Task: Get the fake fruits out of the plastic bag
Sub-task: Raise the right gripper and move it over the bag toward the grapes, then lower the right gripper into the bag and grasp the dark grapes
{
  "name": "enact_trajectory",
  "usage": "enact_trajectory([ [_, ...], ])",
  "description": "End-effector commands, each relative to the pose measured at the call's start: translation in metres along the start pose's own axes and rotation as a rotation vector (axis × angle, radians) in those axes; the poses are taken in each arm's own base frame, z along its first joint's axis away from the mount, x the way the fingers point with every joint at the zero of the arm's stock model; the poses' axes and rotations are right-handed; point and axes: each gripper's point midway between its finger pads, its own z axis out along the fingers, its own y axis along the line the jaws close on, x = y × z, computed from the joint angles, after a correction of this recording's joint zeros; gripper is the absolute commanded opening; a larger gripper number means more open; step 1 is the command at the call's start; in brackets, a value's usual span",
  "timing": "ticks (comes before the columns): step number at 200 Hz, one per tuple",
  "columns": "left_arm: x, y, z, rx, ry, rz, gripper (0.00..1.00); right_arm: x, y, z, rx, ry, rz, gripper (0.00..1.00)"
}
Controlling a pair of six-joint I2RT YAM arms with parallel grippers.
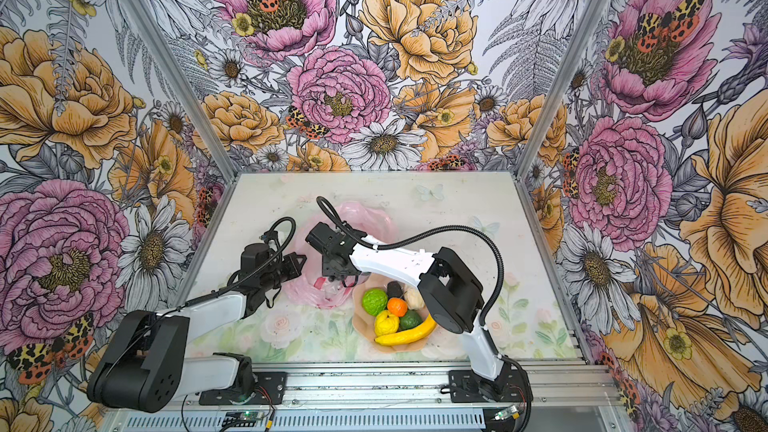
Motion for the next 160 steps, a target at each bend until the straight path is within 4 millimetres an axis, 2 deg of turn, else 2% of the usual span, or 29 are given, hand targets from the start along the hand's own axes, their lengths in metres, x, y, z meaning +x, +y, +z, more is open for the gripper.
enact_trajectory([
  [1, -0.01, -0.006, -0.002, -0.002, -0.034, 0.046, 0.0, -0.016, 0.005, -0.01, -0.046, -0.061, 0.096, 0.64],
  [52, -0.01, -0.009, -0.002, 0.004, -0.038, 0.054, 0.0, -0.016, -0.001, 0.009, -0.043, -0.049, 0.184, 0.71],
  [97, -0.011, -0.011, -0.003, 0.01, -0.041, 0.058, 0.0, -0.019, -0.016, 0.024, -0.008, -0.037, 0.227, 0.76],
  [160, -0.012, -0.009, -0.003, 0.003, -0.048, 0.061, 0.0, -0.016, -0.028, 0.005, 0.022, -0.085, 0.223, 0.76],
])
